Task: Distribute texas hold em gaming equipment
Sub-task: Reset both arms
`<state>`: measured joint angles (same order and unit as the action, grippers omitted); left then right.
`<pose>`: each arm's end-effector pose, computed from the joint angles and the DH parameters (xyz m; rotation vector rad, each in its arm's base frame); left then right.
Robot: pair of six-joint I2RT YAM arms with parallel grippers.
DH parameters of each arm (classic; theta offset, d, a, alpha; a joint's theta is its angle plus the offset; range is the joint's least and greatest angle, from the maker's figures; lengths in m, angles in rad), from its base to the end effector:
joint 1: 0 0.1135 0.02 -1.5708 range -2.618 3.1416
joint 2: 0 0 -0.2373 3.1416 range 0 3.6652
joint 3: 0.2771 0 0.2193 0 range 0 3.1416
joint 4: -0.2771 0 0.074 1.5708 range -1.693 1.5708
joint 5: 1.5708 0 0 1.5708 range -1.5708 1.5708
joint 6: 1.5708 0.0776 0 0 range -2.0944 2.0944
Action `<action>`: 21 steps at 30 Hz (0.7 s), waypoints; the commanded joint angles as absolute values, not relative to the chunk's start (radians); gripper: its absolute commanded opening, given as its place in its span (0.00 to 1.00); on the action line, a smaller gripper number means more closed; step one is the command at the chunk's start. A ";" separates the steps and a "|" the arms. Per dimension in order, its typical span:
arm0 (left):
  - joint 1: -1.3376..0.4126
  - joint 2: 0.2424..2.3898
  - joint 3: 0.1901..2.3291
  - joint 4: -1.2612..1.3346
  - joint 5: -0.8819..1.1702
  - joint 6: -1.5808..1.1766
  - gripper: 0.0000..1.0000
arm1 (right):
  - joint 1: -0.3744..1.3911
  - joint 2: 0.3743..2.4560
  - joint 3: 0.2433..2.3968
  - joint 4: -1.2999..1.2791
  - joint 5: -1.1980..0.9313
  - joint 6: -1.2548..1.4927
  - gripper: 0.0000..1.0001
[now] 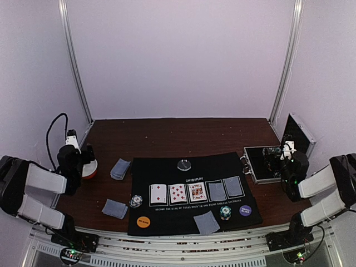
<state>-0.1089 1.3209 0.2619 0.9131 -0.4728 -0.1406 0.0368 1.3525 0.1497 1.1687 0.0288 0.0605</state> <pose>0.2608 0.0070 0.1681 -0.3738 1.6639 0.2196 0.2519 0.0070 0.1648 0.0414 1.6046 0.0523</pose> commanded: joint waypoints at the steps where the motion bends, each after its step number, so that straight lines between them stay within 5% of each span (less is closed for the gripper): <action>1: -0.096 1.407 0.203 1.274 -0.379 -0.042 0.98 | 0.029 1.470 0.126 1.451 -0.043 0.061 1.00; 5: -0.091 1.595 0.125 1.584 -0.296 0.014 0.98 | 0.027 1.558 0.153 1.477 -0.093 0.037 1.00; 10: -0.088 1.565 0.236 1.335 -0.230 0.018 0.98 | 0.023 1.552 0.222 1.344 -0.050 0.060 1.00; 21: -0.082 1.568 0.234 1.346 -0.218 0.018 0.98 | 0.024 1.558 0.220 1.354 -0.046 0.059 1.00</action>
